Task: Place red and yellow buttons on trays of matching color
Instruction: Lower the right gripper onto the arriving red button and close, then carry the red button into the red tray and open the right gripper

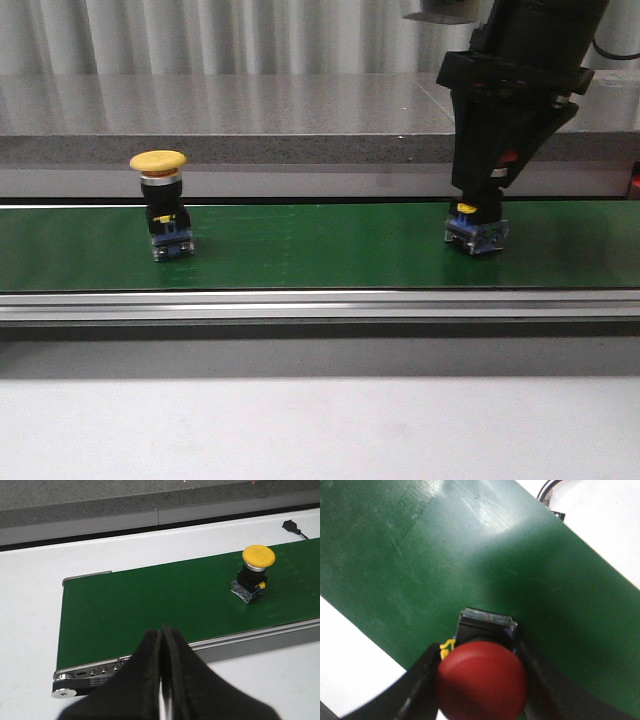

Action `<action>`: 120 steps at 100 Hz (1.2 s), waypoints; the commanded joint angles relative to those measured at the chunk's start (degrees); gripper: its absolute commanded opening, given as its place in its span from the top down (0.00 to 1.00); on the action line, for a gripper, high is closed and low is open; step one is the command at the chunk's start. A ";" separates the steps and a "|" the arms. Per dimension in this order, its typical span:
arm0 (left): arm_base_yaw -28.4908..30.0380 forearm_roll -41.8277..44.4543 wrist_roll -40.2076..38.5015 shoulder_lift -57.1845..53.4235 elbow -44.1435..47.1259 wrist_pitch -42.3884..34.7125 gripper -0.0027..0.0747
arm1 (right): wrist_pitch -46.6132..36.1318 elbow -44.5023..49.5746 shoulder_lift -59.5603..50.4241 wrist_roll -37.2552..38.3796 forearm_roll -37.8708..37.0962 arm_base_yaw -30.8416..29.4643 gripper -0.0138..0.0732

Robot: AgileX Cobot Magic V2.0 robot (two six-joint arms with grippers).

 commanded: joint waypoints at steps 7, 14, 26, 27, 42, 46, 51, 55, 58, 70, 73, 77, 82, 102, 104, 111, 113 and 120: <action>-0.40 -0.30 0.08 0.28 -1.44 -4.15 0.99 | -2.54 -1.82 -2.90 -0.85 0.64 -0.04 0.73; -0.40 -0.30 0.08 0.28 -1.44 -4.15 0.99 | -3.53 -1.82 -3.67 -0.28 0.64 -0.29 0.74; -0.40 -0.30 0.08 0.28 -1.44 -4.15 0.99 | -6.03 -1.82 -6.04 4.01 0.19 -1.37 0.74; -0.40 -0.30 0.08 0.28 -1.44 -4.15 0.99 | -6.31 -1.82 -6.39 4.29 -0.01 -1.54 0.74; -0.40 -0.30 0.08 0.28 -1.44 -4.15 0.99 | -8.22 -1.82 -9.53 11.27 -5.88 -4.54 0.74; -0.40 -0.30 0.08 0.28 -1.44 -4.15 0.99 | -8.15 -1.82 -10.32 12.89 -7.67 -5.81 0.74; -0.40 -0.30 0.08 0.28 -1.44 -4.15 0.99 | -7.83 -1.75 -11.02 13.96 -8.98 -7.49 0.74; -0.40 -0.30 0.08 0.28 -1.44 -4.15 0.99 | -7.40 -1.70 -11.43 14.15 -9.29 -9.16 0.74; -0.40 -0.30 0.08 0.28 -1.44 -4.15 0.99 | -7.06 -1.70 -11.72 14.15 -9.34 -10.65 0.74; -0.40 -0.30 0.08 0.28 -1.44 -4.15 0.99 | -6.18 -1.70 -11.86 15.13 -9.34 -15.63 0.74; -0.40 -0.30 0.08 0.28 -1.44 -4.15 0.99 | -6.18 -1.70 -11.86 15.59 -9.34 -17.23 0.74; -0.40 -0.30 0.08 0.28 -1.44 -4.15 0.99 | -6.18 -1.70 -11.86 16.17 -9.34 -18.85 0.74; -0.40 -0.30 0.08 0.28 -1.44 -4.15 0.99 | -6.18 -1.70 -11.86 16.73 -9.34 -21.05 0.74; -0.40 -0.30 0.08 0.28 -1.44 -4.15 0.99 | -6.75 -1.70 -11.86 17.42 -9.34 -29.94 0.74; -0.40 -0.30 0.08 0.28 -1.44 -4.15 0.99 | -6.80 -1.70 -11.86 17.48 -9.34 -30.82 0.74; -0.40 -0.30 0.08 0.28 -1.44 -4.15 0.99 | -7.38 -1.70 -11.86 18.22 -9.34 -33.73 0.74; -0.40 -0.30 0.08 0.28 -1.44 -4.15 0.99 | -7.66 -1.70 -11.86 18.51 -9.34 -34.58 0.74; -0.40 -0.30 0.08 0.28 -1.44 -4.15 0.99 | -8.52 -1.70 -11.86 20.01 -9.34 -37.33 0.74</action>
